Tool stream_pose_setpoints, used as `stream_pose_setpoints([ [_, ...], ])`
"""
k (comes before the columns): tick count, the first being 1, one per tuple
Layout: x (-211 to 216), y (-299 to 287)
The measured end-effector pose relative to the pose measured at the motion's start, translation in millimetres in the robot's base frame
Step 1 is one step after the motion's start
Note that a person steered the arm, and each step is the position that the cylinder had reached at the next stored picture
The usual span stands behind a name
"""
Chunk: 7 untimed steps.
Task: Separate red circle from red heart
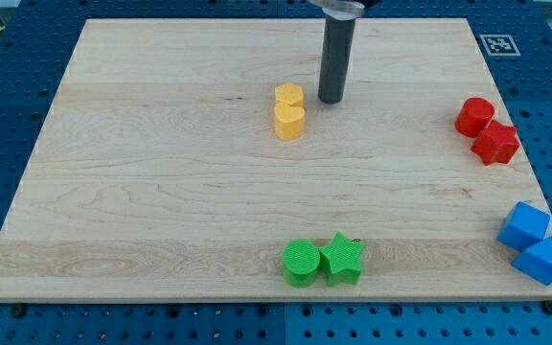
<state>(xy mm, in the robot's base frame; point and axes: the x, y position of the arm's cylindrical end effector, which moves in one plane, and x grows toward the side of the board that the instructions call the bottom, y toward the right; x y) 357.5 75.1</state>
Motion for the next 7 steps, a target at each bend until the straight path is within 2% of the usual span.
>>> stream_pose_setpoints([
  [5, -12.6, 88.8],
  [7, -12.6, 96.2],
])
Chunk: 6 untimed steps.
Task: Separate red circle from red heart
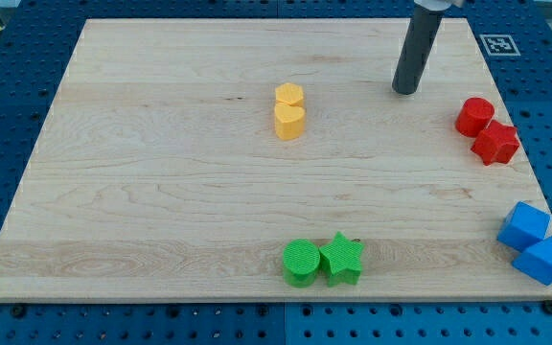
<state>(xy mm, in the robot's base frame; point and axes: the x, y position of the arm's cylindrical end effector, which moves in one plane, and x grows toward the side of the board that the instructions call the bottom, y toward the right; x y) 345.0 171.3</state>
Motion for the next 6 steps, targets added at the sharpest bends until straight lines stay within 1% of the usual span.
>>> stream_pose_setpoints([
  [3, 0.0, 14.9],
  [6, 0.0, 55.9],
])
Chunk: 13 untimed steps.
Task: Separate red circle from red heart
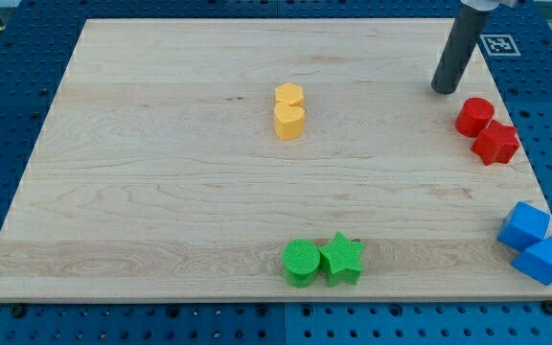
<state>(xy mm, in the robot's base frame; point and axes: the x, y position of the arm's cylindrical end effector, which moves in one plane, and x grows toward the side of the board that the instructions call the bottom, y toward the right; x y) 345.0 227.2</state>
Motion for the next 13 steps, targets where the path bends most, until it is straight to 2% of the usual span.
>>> stream_pose_setpoints([
  [2, -2.1, 43.9],
  [4, 24.6, 96.2],
  [5, 47.6, 104.2],
  [6, 66.1, 104.2],
  [13, 66.4, 39.7],
])
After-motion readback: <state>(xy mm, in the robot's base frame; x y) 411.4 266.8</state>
